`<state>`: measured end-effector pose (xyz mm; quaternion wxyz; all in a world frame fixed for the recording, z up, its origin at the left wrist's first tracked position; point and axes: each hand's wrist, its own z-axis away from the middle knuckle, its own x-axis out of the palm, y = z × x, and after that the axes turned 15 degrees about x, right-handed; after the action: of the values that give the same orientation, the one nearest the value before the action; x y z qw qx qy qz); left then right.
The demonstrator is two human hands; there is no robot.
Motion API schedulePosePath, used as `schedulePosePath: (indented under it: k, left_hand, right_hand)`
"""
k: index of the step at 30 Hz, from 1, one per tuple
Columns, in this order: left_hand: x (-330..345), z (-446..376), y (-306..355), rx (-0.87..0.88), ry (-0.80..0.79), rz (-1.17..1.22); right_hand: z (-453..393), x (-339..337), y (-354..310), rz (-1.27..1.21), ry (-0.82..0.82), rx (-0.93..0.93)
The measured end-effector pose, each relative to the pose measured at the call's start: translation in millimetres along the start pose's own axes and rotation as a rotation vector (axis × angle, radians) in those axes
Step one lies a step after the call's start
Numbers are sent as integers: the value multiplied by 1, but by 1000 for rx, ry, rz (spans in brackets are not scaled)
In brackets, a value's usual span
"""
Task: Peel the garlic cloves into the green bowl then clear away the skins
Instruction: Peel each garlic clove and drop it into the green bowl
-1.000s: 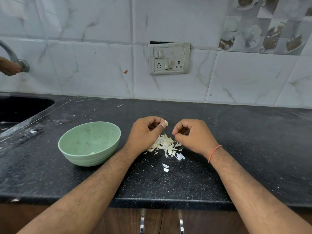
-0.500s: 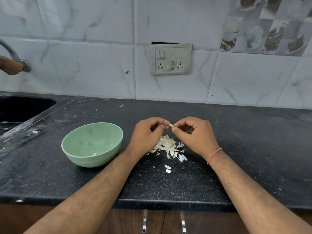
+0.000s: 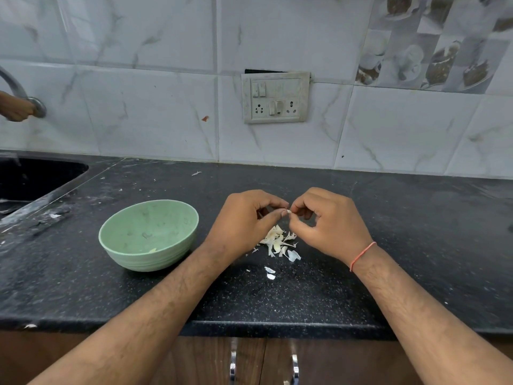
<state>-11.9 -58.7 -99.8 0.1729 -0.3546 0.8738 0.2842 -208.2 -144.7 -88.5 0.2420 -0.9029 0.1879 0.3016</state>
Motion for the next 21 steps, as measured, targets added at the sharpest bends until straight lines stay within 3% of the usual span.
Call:
schedulePosePath:
  k: [5,12,21]
  left_hand:
    - [-8,-6,13,-56,61,138]
    - [-6,10,-5,-140,80,272]
    - [6,11,-22,-221,117,421]
  right_hand:
    - [5,-7,-2,-229,18,124]
    - [4,9,6,-637,-228,485]
    - [-2,27,13,-782,-356,482]
